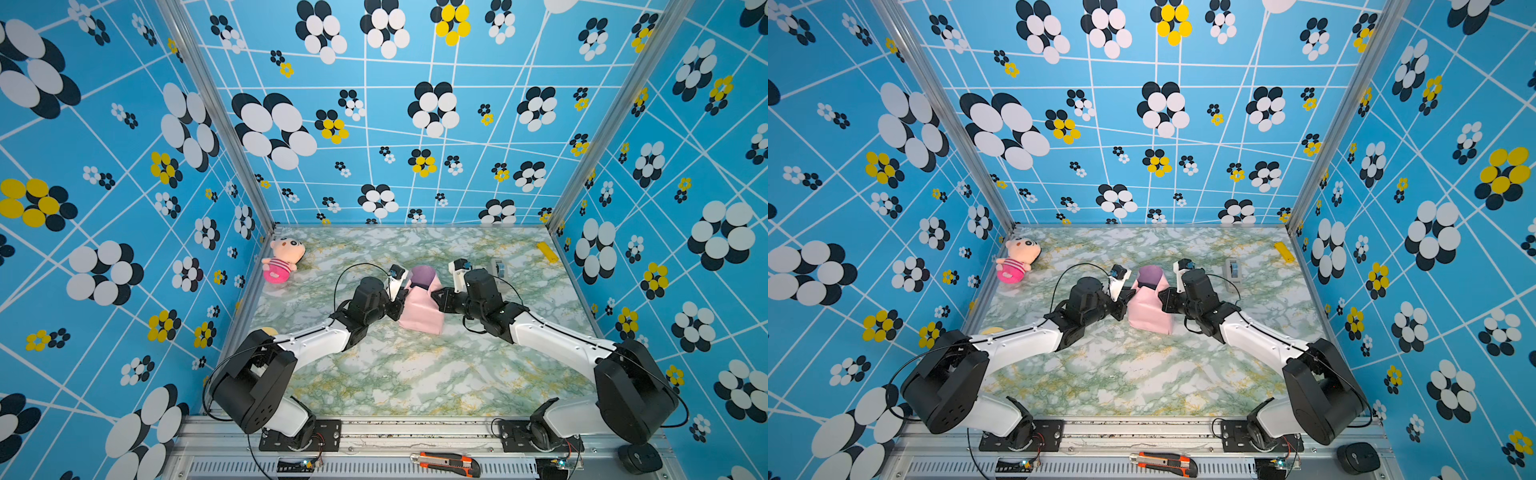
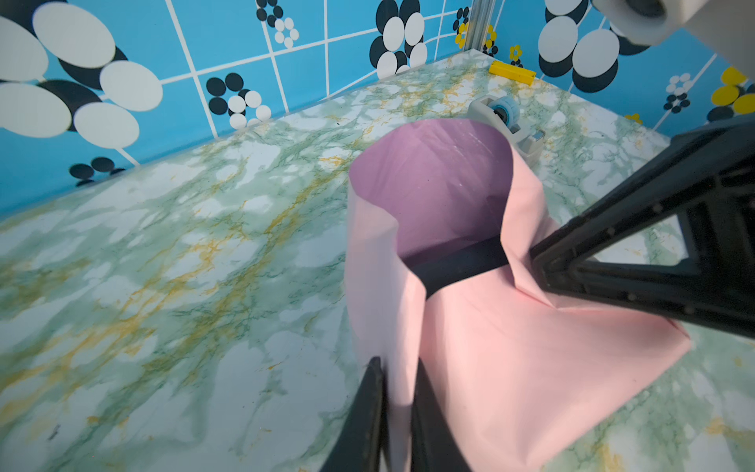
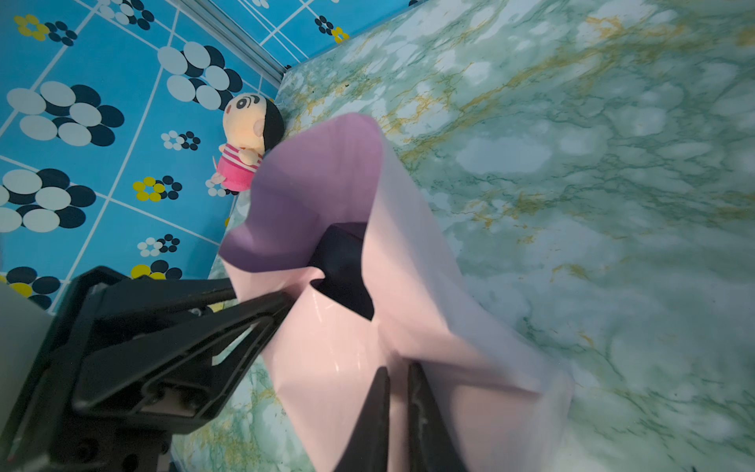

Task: Wrap a gift box in wrapping paper
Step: Fold the wrapping paper for the gift box, then fold the seventh fold of the wrapping paper on the gift box.

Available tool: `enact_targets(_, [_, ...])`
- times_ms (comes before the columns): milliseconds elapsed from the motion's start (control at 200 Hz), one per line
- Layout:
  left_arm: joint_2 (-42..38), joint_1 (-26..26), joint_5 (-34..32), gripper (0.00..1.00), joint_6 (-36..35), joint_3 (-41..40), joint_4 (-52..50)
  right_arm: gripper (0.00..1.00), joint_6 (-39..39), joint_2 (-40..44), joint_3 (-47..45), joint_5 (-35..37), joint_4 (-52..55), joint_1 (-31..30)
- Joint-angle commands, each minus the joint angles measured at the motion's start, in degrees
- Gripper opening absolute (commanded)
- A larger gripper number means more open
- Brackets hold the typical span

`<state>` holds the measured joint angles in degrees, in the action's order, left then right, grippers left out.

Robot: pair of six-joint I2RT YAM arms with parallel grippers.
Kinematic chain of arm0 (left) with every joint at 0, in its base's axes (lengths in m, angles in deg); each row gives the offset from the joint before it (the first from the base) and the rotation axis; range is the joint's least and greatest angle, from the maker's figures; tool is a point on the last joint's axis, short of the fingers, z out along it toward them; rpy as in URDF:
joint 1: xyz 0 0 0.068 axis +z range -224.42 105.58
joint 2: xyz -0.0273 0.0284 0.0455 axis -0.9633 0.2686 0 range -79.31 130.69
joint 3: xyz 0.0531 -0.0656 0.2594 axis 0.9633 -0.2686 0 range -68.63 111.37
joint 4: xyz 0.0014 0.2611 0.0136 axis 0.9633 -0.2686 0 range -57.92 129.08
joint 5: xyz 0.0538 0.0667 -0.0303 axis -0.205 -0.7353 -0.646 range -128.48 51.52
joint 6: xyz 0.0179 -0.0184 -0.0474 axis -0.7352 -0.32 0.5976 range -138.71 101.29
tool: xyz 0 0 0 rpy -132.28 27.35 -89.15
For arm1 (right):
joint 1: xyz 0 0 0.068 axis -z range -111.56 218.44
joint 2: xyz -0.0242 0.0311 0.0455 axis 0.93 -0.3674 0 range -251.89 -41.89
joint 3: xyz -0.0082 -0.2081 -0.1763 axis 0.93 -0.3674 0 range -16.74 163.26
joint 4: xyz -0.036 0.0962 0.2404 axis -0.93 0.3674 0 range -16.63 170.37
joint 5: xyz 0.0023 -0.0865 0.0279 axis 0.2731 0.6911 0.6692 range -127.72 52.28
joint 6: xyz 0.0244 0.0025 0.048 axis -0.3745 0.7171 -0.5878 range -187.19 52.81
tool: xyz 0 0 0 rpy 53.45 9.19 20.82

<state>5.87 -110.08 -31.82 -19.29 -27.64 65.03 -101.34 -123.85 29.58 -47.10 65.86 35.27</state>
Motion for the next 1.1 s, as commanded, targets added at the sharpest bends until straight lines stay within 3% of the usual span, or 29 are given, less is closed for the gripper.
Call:
enact_targets(0, [-0.88,-1.68,1.70,0.05,-3.20,-0.46,-4.66,0.14,-0.65,-2.87,-1.11,0.25,6.70,0.30])
enact_targets(45, [-0.97,-1.95,1.12,0.08,-3.63,-0.19,-4.71,0.14,-0.57,-3.01,-1.24,0.25,6.80,0.30])
enact_targets(115, [-1.33,-1.92,-1.01,0.23,-2.88,0.33,-5.03,0.14,-0.57,-3.12,-1.24,0.22,6.94,0.30])
enact_targets(420, [-2.39,-2.59,3.53,0.23,-6.62,0.86,-4.24,0.14,-0.39,-3.12,-1.09,0.40,7.06,0.32])
enact_targets(515, [-3.24,-2.68,5.51,0.30,-7.15,1.06,-3.90,0.13,-0.21,-3.21,-0.85,0.42,7.42,0.31])
enact_targets(605, [-3.62,-2.74,6.96,0.30,-7.50,1.33,-3.49,0.13,-0.08,-3.15,-0.89,0.49,7.42,0.30])
enact_targets(785, [-1.04,-2.50,9.45,0.23,-7.77,2.20,-3.28,0.13,-0.03,-3.35,-0.80,0.16,7.05,0.32])
enact_targets(1035, [0.25,-0.27,11.69,0.20,-3.19,1.73,-1.82,0.15,0.05,-2.70,-0.79,-1.26,6.81,0.34])
enact_targets(1095, [-1.82,0.43,11.30,0.28,-1.33,0.56,0.14,0.15,0.09,-2.47,-0.75,-0.92,6.87,0.31])
